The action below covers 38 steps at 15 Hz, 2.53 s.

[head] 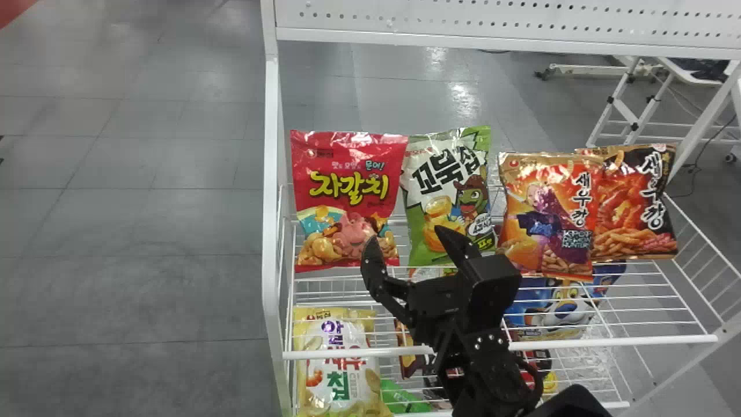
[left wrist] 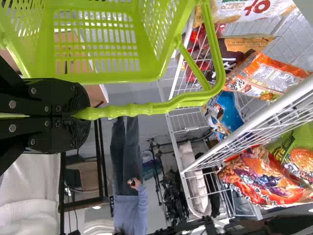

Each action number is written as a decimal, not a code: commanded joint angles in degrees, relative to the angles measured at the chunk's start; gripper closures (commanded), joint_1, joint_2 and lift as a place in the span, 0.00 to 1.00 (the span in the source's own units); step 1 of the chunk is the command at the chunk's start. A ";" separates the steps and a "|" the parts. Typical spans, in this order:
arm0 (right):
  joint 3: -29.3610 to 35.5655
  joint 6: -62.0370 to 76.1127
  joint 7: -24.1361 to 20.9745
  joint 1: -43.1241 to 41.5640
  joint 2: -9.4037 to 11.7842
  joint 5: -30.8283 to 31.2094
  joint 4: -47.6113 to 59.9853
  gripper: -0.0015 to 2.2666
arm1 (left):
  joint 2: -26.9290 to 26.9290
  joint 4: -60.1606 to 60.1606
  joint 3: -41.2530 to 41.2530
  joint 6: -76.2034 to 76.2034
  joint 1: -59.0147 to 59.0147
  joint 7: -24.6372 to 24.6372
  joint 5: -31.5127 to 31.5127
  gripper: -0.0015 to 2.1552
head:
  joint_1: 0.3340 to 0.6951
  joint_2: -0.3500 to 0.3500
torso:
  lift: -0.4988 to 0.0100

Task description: Hold basket handle with left hand then pick Jagalchi snack with right hand and place into basket

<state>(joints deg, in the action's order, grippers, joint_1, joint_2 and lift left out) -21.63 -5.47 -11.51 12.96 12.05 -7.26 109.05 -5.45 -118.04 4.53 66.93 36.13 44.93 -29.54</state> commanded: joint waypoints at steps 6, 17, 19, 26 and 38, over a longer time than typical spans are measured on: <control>-3.33 -3.81 -0.01 -10.77 -4.49 0.93 -9.47 0.03 | -0.17 0.97 0.04 -1.05 0.00 0.59 0.00 0.87 | 1.00 0.46 | 0.96; -6.93 -8.38 -1.41 -18.59 -8.71 4.97 -18.52 0.03 | -0.09 1.50 0.13 -2.98 0.26 1.47 0.00 0.87 | 1.00 0.58 | 0.96; -6.58 -8.73 -1.59 -18.15 -8.71 4.54 -18.43 0.03 | -0.09 1.67 0.22 -2.98 0.17 1.56 -0.08 0.87 | 1.00 0.58 | 0.96; -5.61 -7.15 -1.50 -21.66 -9.23 2.87 -23.97 0.04 | -0.17 3.34 0.48 -2.98 -1.24 1.82 -0.08 0.87 | 1.00 0.56 | 0.96; -6.84 -9.61 -0.89 -17.18 -7.74 2.25 -15.88 0.89 | 0.00 5.10 0.84 -3.16 -2.20 2.09 -0.35 0.87 | 1.00 0.59 | 0.96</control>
<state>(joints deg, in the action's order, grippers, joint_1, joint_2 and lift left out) -28.32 -14.93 -12.32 -6.10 3.48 -4.83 90.12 -5.57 -112.95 5.44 63.77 33.94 47.02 -29.88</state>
